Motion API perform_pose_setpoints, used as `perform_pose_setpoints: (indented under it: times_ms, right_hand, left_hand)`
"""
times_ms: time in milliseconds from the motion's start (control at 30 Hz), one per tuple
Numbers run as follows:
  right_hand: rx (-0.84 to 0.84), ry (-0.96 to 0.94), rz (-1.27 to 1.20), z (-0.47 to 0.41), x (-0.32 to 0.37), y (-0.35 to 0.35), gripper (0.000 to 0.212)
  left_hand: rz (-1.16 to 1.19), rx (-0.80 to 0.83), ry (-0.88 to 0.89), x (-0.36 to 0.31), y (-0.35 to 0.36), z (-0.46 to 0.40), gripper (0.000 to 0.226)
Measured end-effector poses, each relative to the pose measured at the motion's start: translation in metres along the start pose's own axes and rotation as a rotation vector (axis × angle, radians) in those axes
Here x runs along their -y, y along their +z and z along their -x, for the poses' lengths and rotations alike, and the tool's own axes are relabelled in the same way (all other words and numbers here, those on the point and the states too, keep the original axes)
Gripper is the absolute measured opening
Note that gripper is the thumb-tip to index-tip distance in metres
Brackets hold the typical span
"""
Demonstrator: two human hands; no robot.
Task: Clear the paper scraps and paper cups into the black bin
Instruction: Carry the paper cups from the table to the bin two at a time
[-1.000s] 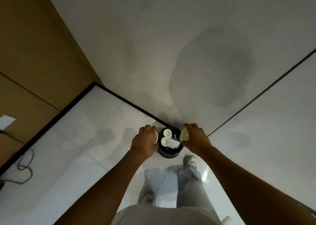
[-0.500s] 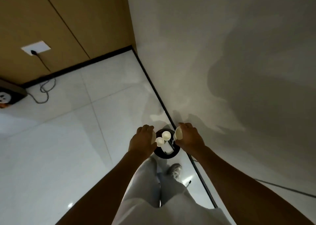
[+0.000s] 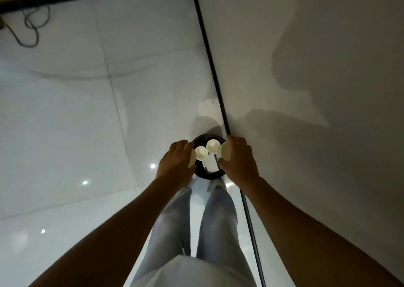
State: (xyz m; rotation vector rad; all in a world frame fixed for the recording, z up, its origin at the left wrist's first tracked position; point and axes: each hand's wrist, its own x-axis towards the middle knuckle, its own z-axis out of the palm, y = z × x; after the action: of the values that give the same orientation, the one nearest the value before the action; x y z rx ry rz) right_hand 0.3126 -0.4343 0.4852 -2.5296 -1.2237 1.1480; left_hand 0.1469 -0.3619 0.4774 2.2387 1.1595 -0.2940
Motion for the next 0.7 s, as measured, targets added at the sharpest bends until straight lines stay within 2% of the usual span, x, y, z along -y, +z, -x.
perform_pose_setpoints:
  times_ms: [200, 333, 500, 700]
  right_hand:
    - [0.019, -0.048, 0.012, -0.068, -0.047, 0.079, 0.064]
    - [0.033, -0.085, 0.055, -0.117, -0.084, 0.131, 0.068]
    - [0.019, -0.102, 0.097, -0.164, -0.113, 0.184, 0.072]
    - [0.024, -0.161, 0.128, -0.186, -0.137, 0.227, 0.069]
  left_hand:
    - [0.073, -0.046, -0.09, 0.025, 0.101, -0.044, 0.063]
    - [0.1, -0.062, -0.126, 0.042, 0.169, -0.075, 0.069]
    - [0.103, -0.039, -0.118, 0.061, 0.24, -0.107, 0.071]
    - [0.007, -0.001, -0.036, 0.085, 0.289, -0.128, 0.074]
